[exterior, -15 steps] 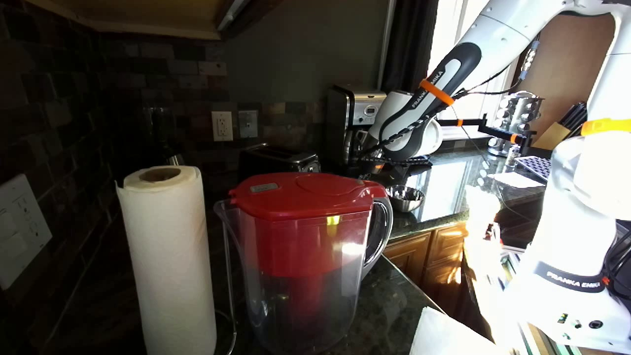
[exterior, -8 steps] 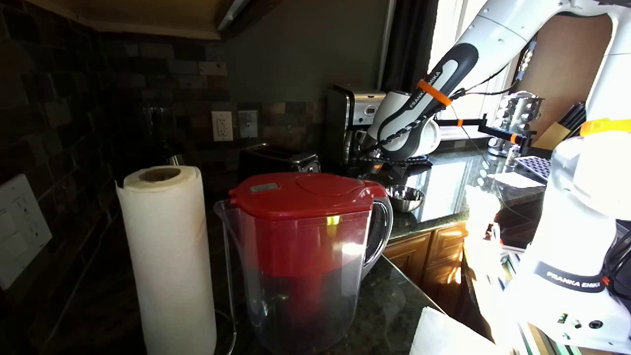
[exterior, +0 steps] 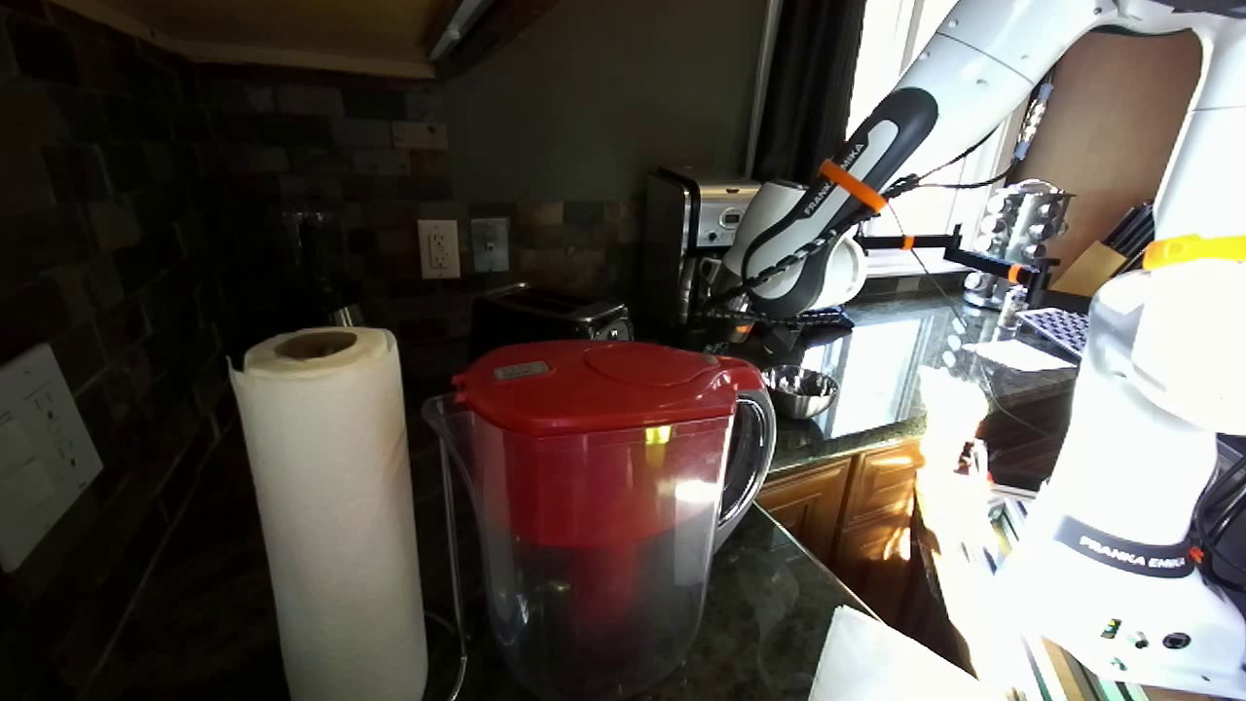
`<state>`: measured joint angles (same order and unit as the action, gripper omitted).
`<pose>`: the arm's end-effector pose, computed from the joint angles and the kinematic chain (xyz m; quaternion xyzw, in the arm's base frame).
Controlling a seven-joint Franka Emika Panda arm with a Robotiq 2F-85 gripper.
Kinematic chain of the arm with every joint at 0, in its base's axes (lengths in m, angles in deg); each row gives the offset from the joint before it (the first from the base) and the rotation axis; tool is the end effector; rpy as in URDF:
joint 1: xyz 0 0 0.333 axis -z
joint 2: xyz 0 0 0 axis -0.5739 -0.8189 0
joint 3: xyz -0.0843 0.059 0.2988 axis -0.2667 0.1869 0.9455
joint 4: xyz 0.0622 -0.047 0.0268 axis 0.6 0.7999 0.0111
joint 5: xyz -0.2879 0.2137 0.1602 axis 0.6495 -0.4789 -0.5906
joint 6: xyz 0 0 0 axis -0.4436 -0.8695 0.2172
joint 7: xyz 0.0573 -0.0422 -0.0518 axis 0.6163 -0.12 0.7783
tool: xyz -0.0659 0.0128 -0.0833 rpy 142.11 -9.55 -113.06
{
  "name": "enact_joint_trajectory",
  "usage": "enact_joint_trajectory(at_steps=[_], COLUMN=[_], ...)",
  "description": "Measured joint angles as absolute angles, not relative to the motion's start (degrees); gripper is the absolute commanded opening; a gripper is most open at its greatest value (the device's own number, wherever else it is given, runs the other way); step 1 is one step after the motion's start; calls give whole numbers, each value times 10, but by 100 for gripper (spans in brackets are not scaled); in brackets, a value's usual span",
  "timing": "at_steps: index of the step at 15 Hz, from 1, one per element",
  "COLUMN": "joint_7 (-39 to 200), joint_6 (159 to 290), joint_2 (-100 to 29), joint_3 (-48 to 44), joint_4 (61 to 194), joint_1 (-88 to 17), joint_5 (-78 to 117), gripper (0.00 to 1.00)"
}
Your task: Move one gummy bear to the silver bowl
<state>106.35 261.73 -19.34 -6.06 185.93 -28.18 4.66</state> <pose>0.4395 -0.1319 0.2804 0.9830 -0.0422 0.1772 0.0244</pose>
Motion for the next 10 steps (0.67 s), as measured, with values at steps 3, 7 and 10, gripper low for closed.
enact_joint_trajectory(at_steps=[3,7,10], joint_7=[1060,1050,1041], joint_6=[2617,2618,2618], joint_2=[-197,-206,-211], joint_3=[-62,-66,-68], joint_4=[1857,1852,1848], joint_1=[-280,-279,-279], joint_5=[54,72,85], gripper=[30,27,32])
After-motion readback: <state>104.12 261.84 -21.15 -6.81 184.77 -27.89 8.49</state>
